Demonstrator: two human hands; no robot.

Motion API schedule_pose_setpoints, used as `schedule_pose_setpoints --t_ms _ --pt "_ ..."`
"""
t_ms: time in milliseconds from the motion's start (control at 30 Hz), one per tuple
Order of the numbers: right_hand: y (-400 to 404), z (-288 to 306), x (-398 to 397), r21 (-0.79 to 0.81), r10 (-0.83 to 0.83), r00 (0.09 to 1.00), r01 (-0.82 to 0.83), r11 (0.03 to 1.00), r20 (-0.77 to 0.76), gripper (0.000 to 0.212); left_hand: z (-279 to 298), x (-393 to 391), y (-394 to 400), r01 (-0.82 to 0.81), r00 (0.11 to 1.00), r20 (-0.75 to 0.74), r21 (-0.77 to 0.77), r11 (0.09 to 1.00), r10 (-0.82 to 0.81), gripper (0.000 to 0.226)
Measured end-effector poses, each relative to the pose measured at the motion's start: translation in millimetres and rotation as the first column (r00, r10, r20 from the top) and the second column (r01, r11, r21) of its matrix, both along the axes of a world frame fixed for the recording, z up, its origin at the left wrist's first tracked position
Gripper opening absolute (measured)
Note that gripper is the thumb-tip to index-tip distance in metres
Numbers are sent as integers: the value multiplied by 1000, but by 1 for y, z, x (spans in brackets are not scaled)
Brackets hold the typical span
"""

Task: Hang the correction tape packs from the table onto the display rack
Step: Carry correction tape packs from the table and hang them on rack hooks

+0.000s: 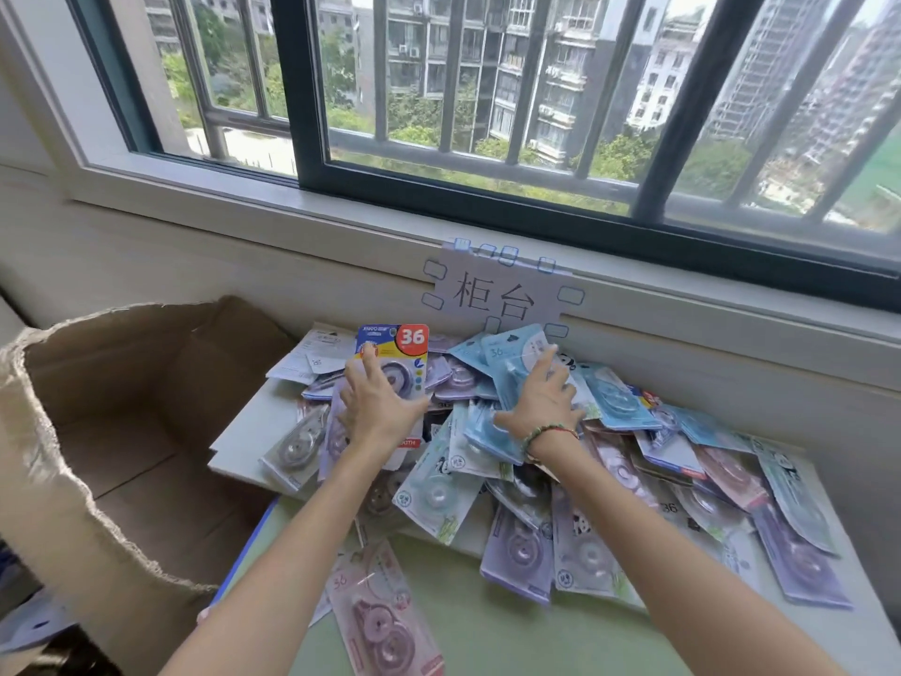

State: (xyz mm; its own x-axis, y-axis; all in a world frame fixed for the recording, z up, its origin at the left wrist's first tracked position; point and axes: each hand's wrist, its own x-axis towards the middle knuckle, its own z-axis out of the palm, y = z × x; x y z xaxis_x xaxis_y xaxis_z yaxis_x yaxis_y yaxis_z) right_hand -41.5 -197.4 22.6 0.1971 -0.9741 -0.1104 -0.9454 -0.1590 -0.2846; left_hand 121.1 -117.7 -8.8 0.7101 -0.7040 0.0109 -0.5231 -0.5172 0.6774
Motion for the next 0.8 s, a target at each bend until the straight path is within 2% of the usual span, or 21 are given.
schedule_pose_setpoints --t_ms 167,400,633,800 --pt "19 11 -44 -6 -45 981 47 999 187 123 12 -31 8 119 993 3 -99 988 -119 114" --pt "69 30 -138 -122 -162 944 204 971 287 120 39 -124 22 285 957 -4 -198 938 -291 122" --pt "137 39 -236 -179 -339 891 403 898 303 123 44 -225 60 404 904 -53 -226 887 -425 129" --pt "186 48 -303 -227 -496 799 581 782 340 122 54 -281 81 501 833 -83 -306 810 -547 121"
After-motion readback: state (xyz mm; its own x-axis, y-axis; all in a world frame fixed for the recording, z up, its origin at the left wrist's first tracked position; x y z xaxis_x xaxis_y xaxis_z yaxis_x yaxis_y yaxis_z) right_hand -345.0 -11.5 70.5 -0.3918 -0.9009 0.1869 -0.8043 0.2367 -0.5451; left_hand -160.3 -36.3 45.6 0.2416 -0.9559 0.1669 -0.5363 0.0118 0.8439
